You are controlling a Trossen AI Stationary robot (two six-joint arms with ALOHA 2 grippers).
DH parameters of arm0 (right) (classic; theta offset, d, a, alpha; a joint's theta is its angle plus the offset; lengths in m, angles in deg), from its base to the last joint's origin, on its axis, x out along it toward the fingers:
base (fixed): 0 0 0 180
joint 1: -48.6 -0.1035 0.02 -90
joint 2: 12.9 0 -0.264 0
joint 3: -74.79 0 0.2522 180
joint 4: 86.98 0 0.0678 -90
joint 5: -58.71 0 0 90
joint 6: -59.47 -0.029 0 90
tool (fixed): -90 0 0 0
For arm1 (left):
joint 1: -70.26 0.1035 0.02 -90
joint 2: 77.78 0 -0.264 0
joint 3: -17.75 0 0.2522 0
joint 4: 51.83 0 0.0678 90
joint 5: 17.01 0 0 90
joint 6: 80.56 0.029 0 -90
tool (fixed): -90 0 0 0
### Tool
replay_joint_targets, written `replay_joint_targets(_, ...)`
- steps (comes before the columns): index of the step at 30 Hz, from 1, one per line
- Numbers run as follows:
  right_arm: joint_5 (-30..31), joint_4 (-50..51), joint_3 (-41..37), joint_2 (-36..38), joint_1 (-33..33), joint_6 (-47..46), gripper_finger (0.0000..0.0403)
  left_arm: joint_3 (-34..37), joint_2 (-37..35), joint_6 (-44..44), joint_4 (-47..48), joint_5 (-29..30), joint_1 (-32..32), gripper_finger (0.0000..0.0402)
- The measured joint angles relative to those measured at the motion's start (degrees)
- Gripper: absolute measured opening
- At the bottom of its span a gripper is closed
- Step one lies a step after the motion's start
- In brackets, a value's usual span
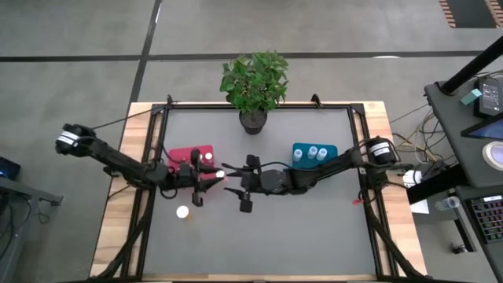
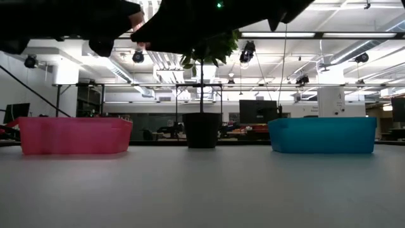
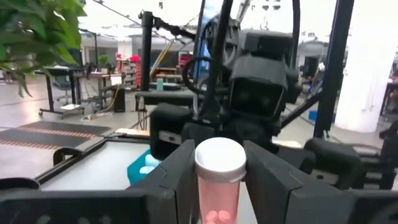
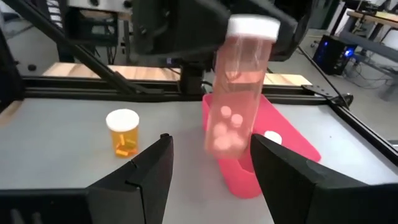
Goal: Pick and place medicine bottles into bin by pill shape (circle, oval)
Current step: Put the orange table bottle into the red bin
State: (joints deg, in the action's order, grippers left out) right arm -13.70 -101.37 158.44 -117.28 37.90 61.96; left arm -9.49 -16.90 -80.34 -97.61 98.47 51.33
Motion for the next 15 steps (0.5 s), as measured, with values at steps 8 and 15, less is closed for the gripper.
replay_joint_targets(8, 0.5, 1.1, 1.3, -0.5, 0.0, 0.0, 0.0203, -0.1, 2.0, 0.2, 0.0, -0.3, 0.0, 0.0103)
replay_joint_targets(15, 0.6, 1.2, 1.2, -0.4, 0.4, -0.5, 0.016, -0.1, 1.1, 0.2, -0.2, -0.8, 0.0, 0.0103)
